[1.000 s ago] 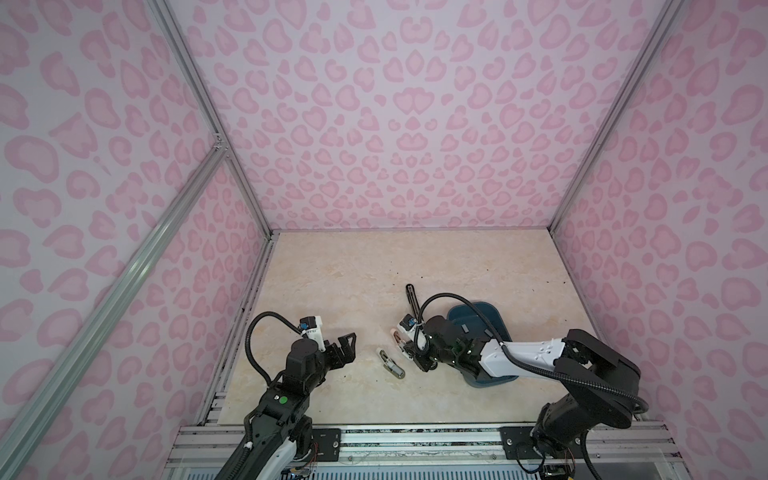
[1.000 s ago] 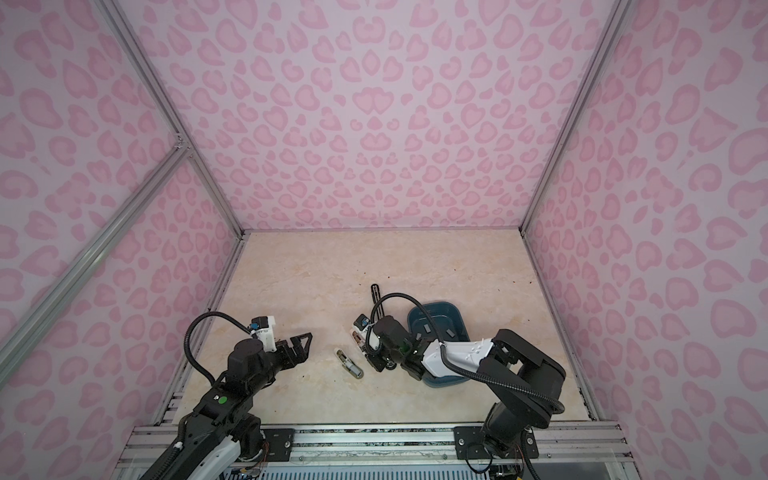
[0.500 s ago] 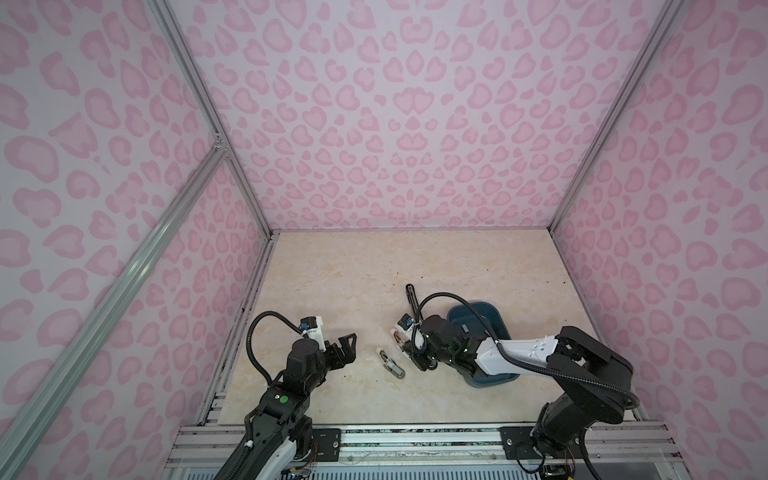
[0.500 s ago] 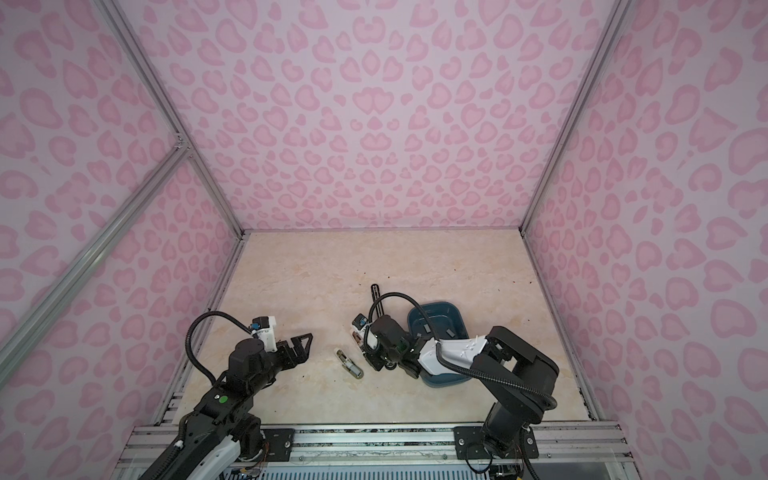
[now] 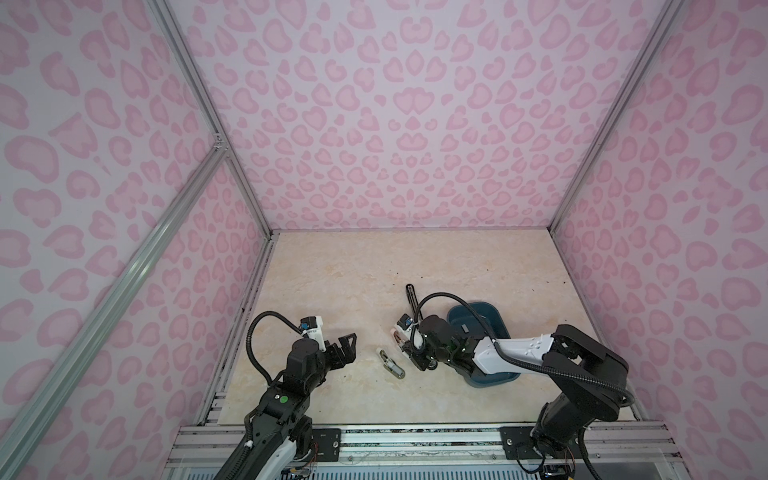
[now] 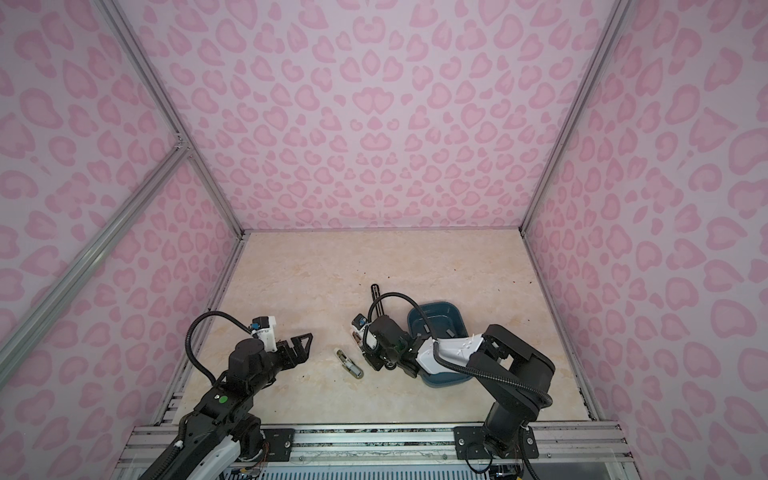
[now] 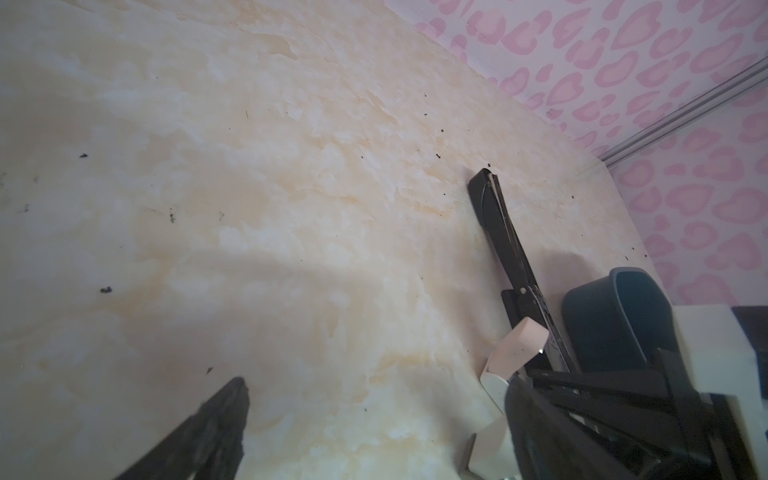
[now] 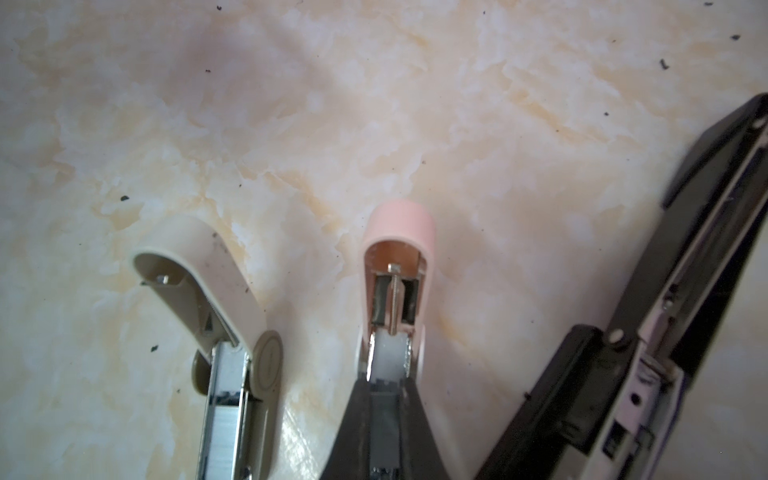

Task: Load the staples into the stapler
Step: 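Lower the held strip into the pink-and-white stapler's open channel, then push the strip down into the pink-and-white stapler's channel with the right gripper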

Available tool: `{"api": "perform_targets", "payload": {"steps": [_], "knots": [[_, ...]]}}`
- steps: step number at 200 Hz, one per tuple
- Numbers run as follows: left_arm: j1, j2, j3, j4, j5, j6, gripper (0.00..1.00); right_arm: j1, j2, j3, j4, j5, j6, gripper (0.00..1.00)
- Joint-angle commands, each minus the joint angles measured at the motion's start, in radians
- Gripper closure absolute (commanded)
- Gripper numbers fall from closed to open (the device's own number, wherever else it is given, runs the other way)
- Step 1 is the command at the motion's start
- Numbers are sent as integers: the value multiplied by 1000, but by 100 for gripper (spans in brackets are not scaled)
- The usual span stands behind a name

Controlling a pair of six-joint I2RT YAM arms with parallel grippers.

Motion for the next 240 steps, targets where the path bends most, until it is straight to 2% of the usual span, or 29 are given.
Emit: {"api": "perform_targets", "payload": {"steps": [1, 96, 240], "knots": [[-1, -1, 10, 31, -3, 2, 3, 2, 4, -3, 0, 15, 19, 100], [-6, -5, 9, 28, -2, 1, 3, 27, -42, -15, -27, 112, 54, 100], [-9, -4, 10, 26, -12, -1, 3, 49, 6, 22, -26, 123, 70, 100]]}}
